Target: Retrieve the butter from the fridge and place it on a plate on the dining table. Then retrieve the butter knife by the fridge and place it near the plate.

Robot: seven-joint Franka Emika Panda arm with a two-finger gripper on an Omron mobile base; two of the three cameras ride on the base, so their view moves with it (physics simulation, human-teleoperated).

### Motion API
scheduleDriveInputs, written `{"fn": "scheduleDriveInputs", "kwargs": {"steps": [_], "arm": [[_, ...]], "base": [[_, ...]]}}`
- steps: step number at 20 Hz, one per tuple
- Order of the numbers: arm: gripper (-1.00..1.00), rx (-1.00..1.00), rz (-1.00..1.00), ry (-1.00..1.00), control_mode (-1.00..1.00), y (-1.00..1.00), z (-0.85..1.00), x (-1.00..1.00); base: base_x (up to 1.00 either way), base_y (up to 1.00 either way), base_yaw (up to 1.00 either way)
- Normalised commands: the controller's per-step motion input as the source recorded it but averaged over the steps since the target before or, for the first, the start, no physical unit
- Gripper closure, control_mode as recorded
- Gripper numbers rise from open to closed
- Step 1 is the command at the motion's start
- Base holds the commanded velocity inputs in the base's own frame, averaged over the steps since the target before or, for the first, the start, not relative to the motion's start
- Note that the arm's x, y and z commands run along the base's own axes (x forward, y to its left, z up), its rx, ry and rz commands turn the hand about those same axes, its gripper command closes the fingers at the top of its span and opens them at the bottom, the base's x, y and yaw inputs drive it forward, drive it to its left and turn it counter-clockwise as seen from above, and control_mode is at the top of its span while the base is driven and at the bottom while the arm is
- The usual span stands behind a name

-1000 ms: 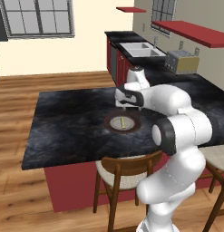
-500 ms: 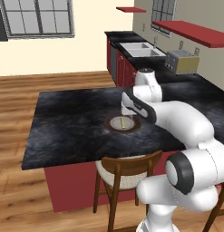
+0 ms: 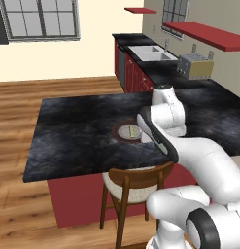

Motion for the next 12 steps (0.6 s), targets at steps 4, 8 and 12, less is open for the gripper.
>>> {"fn": "scheduleDriveInputs", "kwargs": {"steps": [4, 8, 12], "arm": [[-1.00, 0.25, -0.02, 0.08, -1.00, -0.25, 0.01, -0.37], [-1.00, 0.24, -0.04, 0.07, -1.00, -0.04, 0.57, -0.35], [-1.00, -0.10, -0.05, 0.08, -1.00, 0.00, 0.18, -0.16]], "base": [[0.00, 0.00, 0.00], [0.00, 0.00, 0.00], [0.00, 0.00, 0.00]]}}
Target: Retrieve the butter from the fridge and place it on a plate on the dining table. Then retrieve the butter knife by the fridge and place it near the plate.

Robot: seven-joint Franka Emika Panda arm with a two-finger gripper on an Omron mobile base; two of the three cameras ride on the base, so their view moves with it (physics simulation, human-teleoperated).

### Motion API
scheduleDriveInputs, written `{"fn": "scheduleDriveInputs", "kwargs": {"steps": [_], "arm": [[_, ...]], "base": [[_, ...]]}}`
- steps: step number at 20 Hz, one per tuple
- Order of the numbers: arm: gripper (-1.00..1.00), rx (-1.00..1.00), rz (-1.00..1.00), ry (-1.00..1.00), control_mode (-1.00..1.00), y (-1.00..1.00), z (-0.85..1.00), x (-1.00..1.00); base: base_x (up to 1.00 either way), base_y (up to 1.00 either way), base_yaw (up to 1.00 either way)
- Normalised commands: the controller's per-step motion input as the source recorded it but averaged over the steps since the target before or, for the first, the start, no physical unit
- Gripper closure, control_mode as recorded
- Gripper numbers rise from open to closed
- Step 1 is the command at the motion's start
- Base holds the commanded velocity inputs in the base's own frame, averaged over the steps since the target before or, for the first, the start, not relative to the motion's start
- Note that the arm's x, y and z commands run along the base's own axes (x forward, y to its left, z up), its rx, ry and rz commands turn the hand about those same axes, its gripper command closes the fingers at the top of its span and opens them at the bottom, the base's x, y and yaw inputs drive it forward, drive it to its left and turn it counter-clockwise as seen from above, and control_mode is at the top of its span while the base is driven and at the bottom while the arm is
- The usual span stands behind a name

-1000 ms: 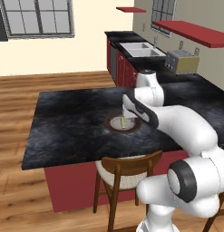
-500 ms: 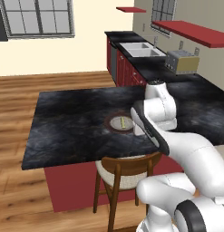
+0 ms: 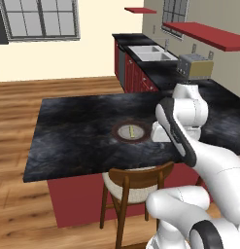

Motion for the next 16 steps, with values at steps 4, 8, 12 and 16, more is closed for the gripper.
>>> {"fn": "scheduleDriveInputs", "kwargs": {"steps": [4, 8, 12, 16], "arm": [[-1.00, -0.25, -0.06, 0.07, -1.00, 0.00, 0.00, -0.23], [-1.00, -0.08, -0.03, 0.05, -1.00, -0.02, -0.07, -0.06], [-1.00, 0.00, 0.00, 0.00, -1.00, 0.00, 0.00, 0.00], [-1.00, 0.00, 0.00, 0.00, 1.00, 0.04, 0.00, -0.04]], "base": [[0.00, 0.00, 0.00], [0.00, 0.00, 0.00], [0.00, 0.00, 0.00], [-0.19, 0.19, 0.00]]}}
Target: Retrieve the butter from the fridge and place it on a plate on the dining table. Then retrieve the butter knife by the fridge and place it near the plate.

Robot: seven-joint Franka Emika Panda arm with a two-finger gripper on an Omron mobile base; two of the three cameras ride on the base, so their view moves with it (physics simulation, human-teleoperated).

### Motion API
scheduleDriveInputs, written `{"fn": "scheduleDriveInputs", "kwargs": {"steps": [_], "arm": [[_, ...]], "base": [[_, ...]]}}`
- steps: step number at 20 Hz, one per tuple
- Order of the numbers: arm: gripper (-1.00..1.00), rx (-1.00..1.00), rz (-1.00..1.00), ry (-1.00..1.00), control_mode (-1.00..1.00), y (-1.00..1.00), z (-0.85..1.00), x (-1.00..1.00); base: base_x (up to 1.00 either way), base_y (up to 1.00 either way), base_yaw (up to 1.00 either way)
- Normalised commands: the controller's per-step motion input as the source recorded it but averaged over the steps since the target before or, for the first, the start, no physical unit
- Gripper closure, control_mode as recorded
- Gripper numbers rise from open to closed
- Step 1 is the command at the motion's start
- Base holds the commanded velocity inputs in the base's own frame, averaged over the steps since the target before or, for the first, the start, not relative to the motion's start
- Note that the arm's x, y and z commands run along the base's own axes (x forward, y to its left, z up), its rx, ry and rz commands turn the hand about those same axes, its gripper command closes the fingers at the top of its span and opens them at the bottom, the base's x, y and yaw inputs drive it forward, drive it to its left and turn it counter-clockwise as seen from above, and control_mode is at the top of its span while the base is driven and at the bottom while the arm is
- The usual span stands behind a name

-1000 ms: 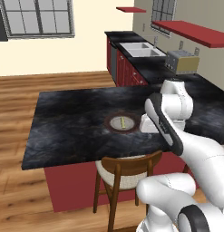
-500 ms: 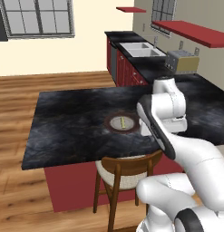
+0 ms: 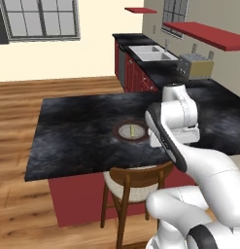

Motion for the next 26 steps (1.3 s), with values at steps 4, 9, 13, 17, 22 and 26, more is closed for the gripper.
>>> {"fn": "scheduleDriveInputs", "kwargs": {"steps": [4, 9, 13, 17, 22, 26], "arm": [[-1.00, 0.00, 0.00, 0.00, 1.00, 0.00, 0.00, 0.00], [-1.00, 0.00, 0.00, 0.00, 1.00, 0.00, 0.00, 0.00], [-1.00, 0.00, 0.00, 0.00, 1.00, 0.00, 0.00, 0.00], [-1.00, 0.00, 0.00, 0.00, 1.00, 0.00, 0.00, 0.00], [-1.00, 0.00, 0.00, 0.00, 1.00, 0.00, 0.00, 0.00], [-1.00, 0.00, 0.00, 0.00, 1.00, 0.00, 0.00, 0.00]], "base": [[-0.19, 0.89, 0.00], [-0.03, 1.00, 0.00], [-0.25, 1.00, 0.00], [-0.19, 1.00, 0.01], [-0.03, 1.00, 0.00], [0.00, 1.00, 0.00]]}}
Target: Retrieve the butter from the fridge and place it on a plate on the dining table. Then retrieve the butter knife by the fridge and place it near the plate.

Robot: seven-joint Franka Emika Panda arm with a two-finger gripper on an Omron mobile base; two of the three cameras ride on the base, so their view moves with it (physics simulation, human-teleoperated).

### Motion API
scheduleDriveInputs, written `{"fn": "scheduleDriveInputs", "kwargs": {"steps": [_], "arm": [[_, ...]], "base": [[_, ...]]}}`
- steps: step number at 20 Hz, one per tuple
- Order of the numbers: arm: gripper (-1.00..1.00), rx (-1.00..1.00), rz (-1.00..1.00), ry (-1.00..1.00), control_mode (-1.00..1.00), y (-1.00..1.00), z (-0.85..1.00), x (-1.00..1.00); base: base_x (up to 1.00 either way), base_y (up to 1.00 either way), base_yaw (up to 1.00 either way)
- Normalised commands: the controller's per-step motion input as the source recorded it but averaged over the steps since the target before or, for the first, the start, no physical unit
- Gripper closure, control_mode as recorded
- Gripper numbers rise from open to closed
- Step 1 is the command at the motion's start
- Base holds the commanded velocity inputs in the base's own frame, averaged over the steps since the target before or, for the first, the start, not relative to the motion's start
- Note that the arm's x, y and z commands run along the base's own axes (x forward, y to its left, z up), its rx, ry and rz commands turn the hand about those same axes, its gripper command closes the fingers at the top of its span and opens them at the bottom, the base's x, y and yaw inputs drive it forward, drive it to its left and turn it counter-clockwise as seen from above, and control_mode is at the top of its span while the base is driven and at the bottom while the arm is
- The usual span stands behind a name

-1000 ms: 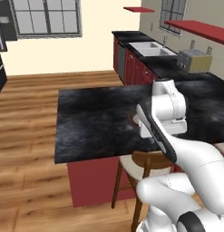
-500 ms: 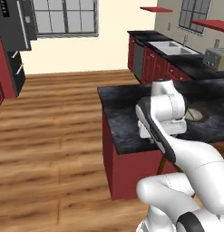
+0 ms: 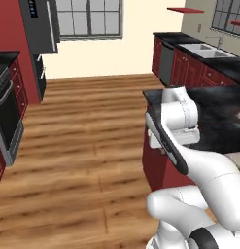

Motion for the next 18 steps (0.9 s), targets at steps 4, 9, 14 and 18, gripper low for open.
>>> {"fn": "scheduleDriveInputs", "kwargs": {"steps": [4, 9, 14, 18], "arm": [[-1.00, 0.00, 0.00, 0.00, 1.00, 0.00, 0.00, 0.00], [-1.00, 0.00, 0.00, 0.00, 1.00, 0.00, 0.00, 0.00], [-1.00, 0.00, 0.00, 0.00, 1.00, 0.00, 0.00, 0.00], [-1.00, 0.00, 0.00, 0.00, 1.00, 0.00, 0.00, 0.00]], "base": [[0.02, 1.00, 0.02], [0.61, 0.74, 0.00], [1.00, 0.42, -0.06], [1.00, 0.62, -0.03]]}}
